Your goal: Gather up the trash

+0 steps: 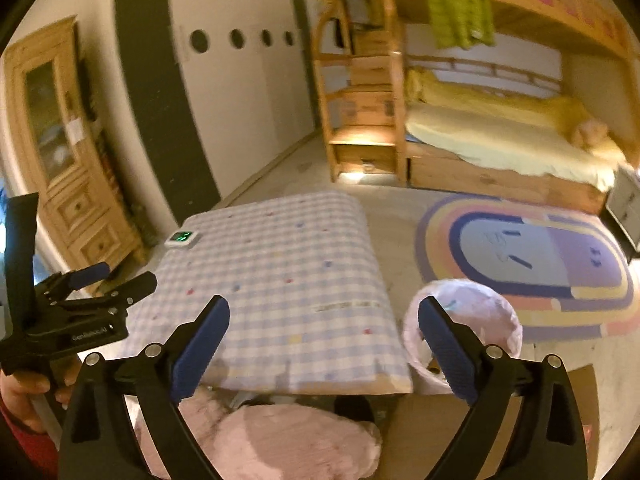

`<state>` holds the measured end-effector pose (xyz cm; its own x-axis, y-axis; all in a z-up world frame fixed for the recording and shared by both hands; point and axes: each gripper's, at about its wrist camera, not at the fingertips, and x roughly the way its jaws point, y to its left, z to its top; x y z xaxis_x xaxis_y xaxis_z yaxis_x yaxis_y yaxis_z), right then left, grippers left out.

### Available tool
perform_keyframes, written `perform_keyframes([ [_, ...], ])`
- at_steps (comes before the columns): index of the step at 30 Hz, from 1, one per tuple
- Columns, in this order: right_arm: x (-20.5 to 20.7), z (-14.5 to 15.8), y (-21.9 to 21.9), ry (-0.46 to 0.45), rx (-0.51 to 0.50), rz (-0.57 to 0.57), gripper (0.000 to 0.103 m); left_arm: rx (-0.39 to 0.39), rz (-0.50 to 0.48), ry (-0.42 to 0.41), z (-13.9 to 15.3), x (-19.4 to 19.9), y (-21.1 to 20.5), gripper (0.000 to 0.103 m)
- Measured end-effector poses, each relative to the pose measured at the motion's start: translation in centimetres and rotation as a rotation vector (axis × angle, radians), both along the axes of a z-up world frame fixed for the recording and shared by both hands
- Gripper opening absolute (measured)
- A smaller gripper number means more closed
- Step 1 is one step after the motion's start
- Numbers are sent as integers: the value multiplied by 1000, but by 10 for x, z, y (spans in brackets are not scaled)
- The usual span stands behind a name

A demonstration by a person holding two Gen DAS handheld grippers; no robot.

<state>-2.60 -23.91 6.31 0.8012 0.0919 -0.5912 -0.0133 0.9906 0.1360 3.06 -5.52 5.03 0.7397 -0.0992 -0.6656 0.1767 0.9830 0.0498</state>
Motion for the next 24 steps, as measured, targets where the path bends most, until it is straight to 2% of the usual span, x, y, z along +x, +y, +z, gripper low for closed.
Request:
perform_keyframes([
  [12,-23,13,49,22,-128,84,95,57,181,7,6,-60,69,96],
  [24,-25,11,56,31,-131,89,95,45,204,7,14,-70,79,96],
])
